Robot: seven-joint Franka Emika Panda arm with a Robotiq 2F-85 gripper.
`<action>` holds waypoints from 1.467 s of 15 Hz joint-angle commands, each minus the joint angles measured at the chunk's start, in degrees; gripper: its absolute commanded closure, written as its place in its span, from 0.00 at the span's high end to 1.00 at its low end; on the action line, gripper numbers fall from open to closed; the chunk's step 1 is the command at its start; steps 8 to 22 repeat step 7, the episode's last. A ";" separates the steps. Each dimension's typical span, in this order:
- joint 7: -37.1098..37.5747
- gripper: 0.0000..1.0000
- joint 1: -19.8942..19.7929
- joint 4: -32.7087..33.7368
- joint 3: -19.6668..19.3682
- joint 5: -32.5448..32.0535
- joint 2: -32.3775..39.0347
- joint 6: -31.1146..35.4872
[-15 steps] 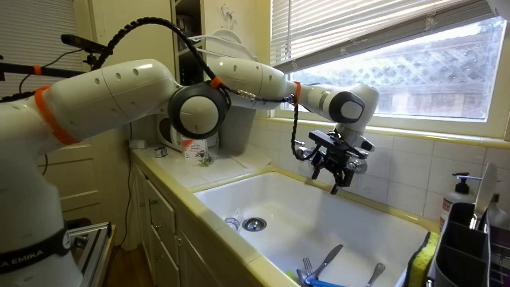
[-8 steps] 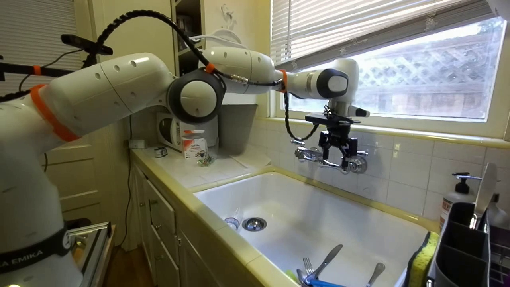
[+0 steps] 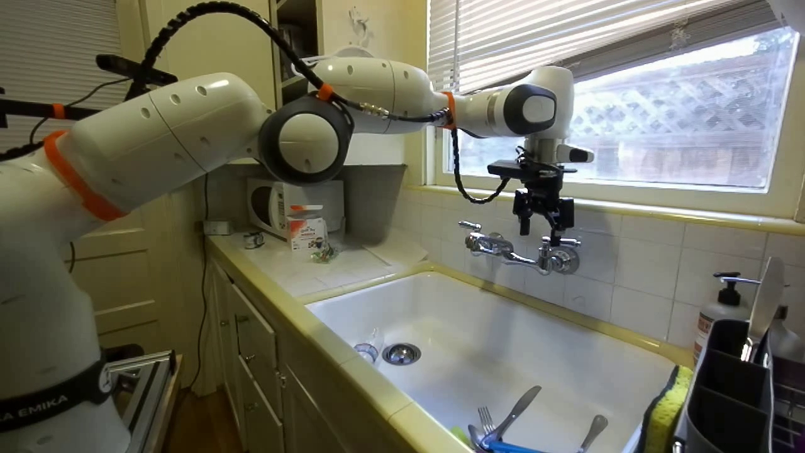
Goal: Put the knife inside the sink
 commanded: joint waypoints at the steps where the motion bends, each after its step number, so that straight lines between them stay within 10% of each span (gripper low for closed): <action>1: -7.66 1.00 -0.03 0.35 0.93 -0.21 -1.24 2.43; 22: -4.24 1.00 0.24 0.32 0.27 -0.02 -0.83 1.51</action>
